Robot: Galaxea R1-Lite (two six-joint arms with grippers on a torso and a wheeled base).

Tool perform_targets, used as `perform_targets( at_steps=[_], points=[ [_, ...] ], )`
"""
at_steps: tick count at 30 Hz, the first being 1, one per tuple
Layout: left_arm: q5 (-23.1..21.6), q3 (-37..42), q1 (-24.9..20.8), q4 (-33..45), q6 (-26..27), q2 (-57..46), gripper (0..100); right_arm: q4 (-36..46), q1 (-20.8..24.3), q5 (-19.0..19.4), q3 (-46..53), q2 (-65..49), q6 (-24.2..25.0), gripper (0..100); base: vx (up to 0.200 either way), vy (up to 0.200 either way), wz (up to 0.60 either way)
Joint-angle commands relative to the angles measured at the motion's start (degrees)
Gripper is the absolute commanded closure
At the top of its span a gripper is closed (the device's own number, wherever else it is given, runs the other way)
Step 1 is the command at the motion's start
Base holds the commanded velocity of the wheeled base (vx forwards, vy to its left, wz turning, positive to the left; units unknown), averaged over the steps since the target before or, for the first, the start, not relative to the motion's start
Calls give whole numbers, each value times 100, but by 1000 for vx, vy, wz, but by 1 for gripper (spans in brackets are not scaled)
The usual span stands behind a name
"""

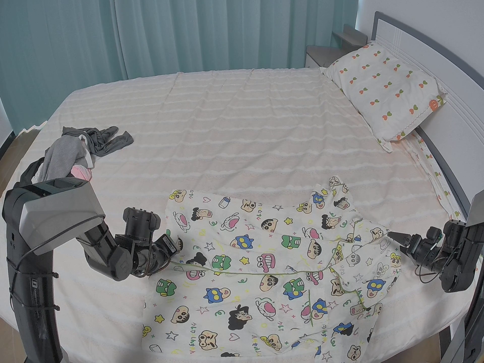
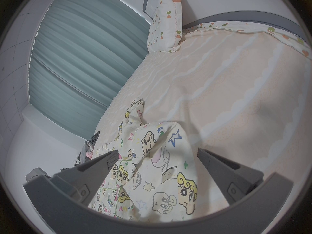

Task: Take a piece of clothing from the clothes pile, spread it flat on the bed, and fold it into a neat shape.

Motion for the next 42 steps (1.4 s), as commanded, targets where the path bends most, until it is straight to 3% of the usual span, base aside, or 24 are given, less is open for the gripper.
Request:
perform_targets(
  at_steps=[1, 16, 20, 26, 31, 32, 37, 39, 42],
  points=[
    [43, -8, 10, 331, 6, -344, 100, -49, 3, 3, 3, 9, -10, 0, 0, 0, 0],
    [439, 177, 125, 753, -38, -950, 100, -49, 3, 3, -5, -35, -2, 0, 0, 0, 0],
    [290, 423, 186, 753, -205, -1504, 100, -49, 3, 3, 12, -193, -2, 0, 0, 0, 0],
    [-458, 959, 133, 691, -591, -2462, 100, -49, 161, -5, 144, -316, -10, 0, 0, 0, 0],
    [-528, 1161, 63, 656, -662, -2725, 100, -49, 179, 12, 241, -562, -2, 0, 0, 0, 0],
    [-545, 1232, 63, 577, -670, -2787, 0, -49, 179, 12, 241, -606, -2, 0, 0, 0, 0],
    [-783, 1803, 54, -152, -846, -3015, 0, -49, 161, -5, 135, -685, 7, 0, 0, 0, 0],
    [-1266, 2348, 81, -882, -1057, -3191, 0, -49, 135, -23, -243, -826, 95, 0, 0, 0, 0],
    [-1503, 2664, 81, -1436, -1110, -3376, 0, 188, 179, -41, -700, -984, 157, 0, 0, 0, 0]
  ],
)
